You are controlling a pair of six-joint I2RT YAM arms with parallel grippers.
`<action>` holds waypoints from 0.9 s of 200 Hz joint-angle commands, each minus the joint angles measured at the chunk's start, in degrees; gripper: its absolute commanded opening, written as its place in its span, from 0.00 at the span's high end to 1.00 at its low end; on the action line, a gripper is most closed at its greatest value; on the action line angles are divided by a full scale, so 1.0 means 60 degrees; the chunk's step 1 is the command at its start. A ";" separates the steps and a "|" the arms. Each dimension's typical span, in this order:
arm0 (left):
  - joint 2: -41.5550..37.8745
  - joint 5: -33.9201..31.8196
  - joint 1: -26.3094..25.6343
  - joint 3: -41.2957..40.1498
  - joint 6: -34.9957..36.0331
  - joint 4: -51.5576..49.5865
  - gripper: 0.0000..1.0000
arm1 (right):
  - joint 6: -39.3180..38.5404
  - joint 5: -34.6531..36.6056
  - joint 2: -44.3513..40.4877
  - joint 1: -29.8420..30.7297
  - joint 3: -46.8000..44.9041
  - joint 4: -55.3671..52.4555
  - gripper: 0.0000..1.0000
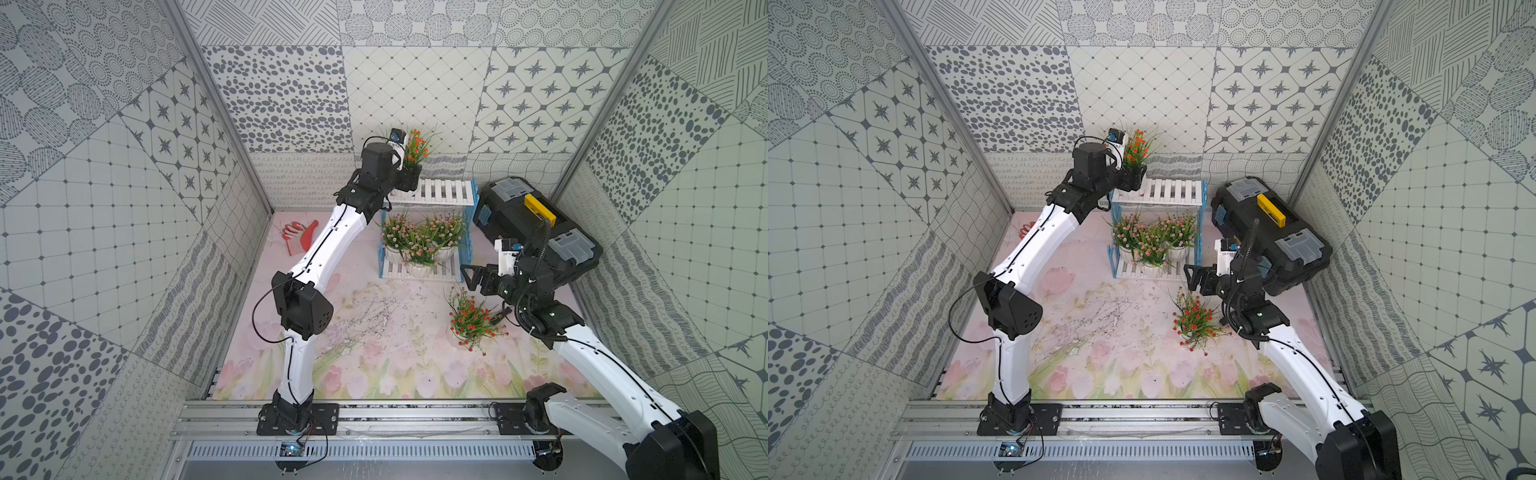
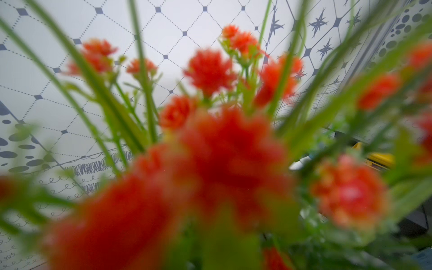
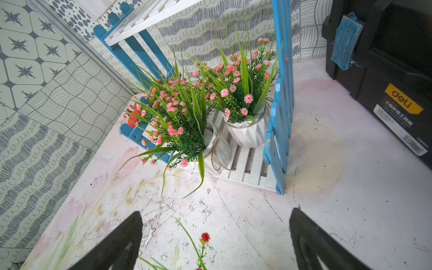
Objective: Place the baby's breath potted plants on the rack by color
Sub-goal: Place the baby's breath potted plant on the rack.
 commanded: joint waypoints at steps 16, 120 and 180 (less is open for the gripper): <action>0.1011 0.0657 0.0243 0.1911 0.0312 0.0053 0.31 | -0.0060 -0.0117 0.0130 -0.0019 -0.0131 0.0583 0.02; 0.1759 0.0941 0.0438 0.2427 0.0355 -0.0290 0.29 | 0.0057 -0.0259 0.0280 -0.0018 -0.0435 0.0795 0.02; 0.1804 0.1035 0.0468 0.2535 0.0535 -0.0451 0.05 | 0.0057 -0.0302 0.0268 -0.0018 -0.0599 0.0836 0.02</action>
